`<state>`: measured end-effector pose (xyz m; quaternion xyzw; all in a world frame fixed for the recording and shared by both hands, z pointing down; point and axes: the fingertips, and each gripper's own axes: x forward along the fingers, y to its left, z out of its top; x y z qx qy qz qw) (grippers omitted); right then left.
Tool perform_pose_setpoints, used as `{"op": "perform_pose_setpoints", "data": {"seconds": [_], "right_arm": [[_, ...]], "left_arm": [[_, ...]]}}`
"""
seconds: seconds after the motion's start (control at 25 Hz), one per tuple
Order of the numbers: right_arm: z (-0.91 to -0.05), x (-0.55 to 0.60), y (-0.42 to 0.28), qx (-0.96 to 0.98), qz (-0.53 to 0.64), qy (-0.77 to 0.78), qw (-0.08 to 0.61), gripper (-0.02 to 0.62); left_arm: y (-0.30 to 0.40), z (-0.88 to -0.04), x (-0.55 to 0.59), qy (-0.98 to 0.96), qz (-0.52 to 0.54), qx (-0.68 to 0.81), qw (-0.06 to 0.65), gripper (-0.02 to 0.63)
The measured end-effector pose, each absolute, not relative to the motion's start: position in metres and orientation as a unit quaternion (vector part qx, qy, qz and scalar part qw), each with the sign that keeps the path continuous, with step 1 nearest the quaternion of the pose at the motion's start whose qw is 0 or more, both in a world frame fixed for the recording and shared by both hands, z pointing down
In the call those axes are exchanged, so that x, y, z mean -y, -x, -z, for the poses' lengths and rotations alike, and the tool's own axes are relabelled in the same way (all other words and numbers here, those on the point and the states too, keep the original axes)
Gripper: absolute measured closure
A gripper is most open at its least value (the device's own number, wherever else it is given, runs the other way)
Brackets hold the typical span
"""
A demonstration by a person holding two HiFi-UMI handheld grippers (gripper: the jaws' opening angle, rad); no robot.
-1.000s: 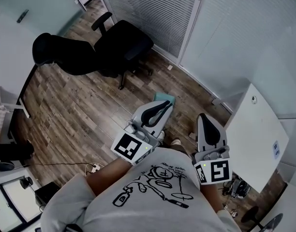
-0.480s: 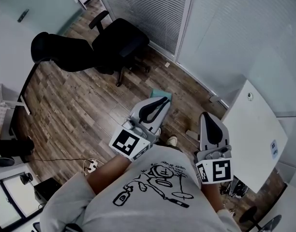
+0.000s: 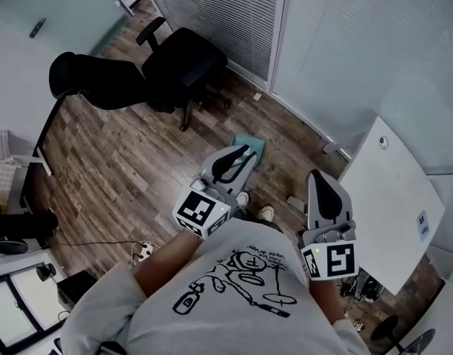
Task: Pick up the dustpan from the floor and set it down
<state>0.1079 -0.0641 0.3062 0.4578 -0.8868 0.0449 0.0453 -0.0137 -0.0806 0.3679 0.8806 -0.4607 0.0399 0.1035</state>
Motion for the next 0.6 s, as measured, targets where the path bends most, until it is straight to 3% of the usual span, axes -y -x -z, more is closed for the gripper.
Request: {"op": "perform_pose_setpoints", "data": {"seconds": [0.24,0.6], "right_arm": [[-0.305,0.058,-0.114,0.885,-0.047,-0.461,0.039,0.591],[-0.308,0.050,-0.113,0.884,-0.052,-0.463,0.039,0.591]], "left_arm": [[0.020,-0.422,0.076,-0.870,-0.082,0.464,0.147,0.467],[0.050,-0.498,0.063,-0.848,-0.165,0.474,0.169,0.460]]}}
